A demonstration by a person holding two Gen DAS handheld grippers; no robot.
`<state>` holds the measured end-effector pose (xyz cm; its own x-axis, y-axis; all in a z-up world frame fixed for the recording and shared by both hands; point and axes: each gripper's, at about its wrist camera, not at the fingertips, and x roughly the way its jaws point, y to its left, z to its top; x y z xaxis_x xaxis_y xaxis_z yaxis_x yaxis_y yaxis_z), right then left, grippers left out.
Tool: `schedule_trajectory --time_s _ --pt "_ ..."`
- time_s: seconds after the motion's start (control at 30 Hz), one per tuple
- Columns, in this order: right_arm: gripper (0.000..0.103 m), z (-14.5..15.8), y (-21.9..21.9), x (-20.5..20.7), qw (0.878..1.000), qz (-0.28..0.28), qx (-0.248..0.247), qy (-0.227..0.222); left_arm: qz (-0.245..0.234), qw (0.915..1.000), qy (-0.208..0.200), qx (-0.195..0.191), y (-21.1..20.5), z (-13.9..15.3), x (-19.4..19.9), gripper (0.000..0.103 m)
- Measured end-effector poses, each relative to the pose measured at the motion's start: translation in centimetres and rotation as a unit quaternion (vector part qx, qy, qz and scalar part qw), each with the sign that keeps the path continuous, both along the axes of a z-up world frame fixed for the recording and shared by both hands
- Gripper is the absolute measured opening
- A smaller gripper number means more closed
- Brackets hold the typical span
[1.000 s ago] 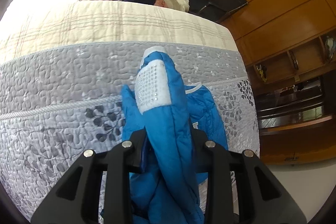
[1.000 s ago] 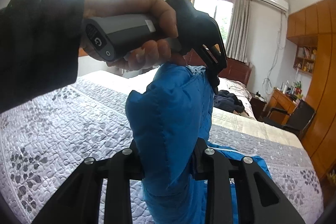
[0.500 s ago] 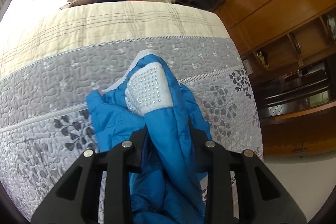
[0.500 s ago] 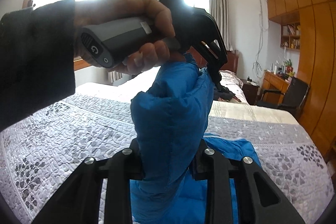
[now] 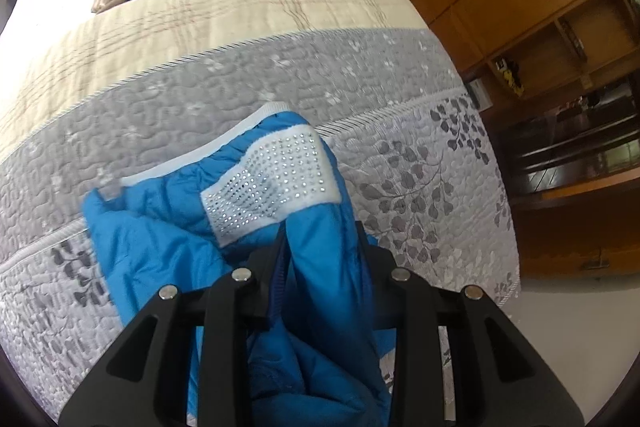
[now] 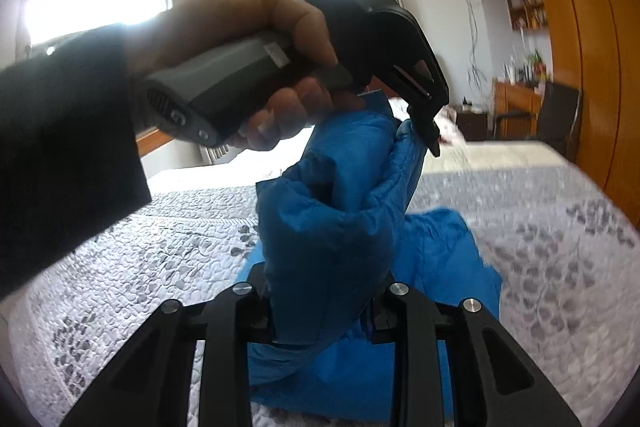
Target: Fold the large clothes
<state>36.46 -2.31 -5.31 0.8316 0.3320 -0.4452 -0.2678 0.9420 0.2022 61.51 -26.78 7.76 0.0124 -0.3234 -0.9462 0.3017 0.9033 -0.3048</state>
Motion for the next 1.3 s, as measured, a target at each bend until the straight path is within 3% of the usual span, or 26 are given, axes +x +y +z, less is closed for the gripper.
schedule_trajectory --time_s 0.13,0.3,0.5,0.6,0.8,0.93,1.07,1.2,1.3 --pt "0.03 -1.5 -2.3 0.4 1.0 -0.002 0.019 0.024 -0.006 0.9999 0.013 0.005 -2.3 -2.9 0.2 0.029" --pt "0.03 -3.6 -5.2 0.9 0.995 0.002 0.082 0.059 -0.013 0.9996 0.018 0.016 -4.1 -5.5 0.3 0.03" --pt "0.032 -6.0 -8.2 1.8 0.982 0.012 0.164 0.099 -0.02 0.9997 -0.001 0.015 -5.5 -7.5 0.2 0.033" --pt "0.034 -7.0 -9.1 2.0 0.977 0.013 0.182 0.112 -0.021 0.9995 -0.024 -0.006 -5.8 -7.7 0.0 0.037" --pt "0.053 -8.4 -11.3 2.7 0.958 0.034 0.241 0.153 0.022 0.9887 -0.097 -0.112 -3.1 -4.7 -0.3 0.051" --pt "0.072 -7.5 -12.9 2.8 0.95 0.054 0.256 0.171 0.028 0.9824 -0.13 -0.132 -1.0 -1.2 -1.0 0.065" --pt "0.092 -6.1 -15.1 3.9 0.932 0.083 0.292 0.197 0.025 0.9741 -0.168 -0.149 2.5 3.0 -2.8 0.076" --pt "0.095 -4.3 -16.7 7.2 0.916 0.107 0.309 0.231 0.033 0.9657 -0.18 -0.184 7.9 5.6 -5.7 0.077" --pt "0.096 -4.0 -16.5 10.8 0.907 0.118 0.302 0.271 0.039 0.9577 -0.169 -0.23 11.2 5.8 -8.0 0.078"
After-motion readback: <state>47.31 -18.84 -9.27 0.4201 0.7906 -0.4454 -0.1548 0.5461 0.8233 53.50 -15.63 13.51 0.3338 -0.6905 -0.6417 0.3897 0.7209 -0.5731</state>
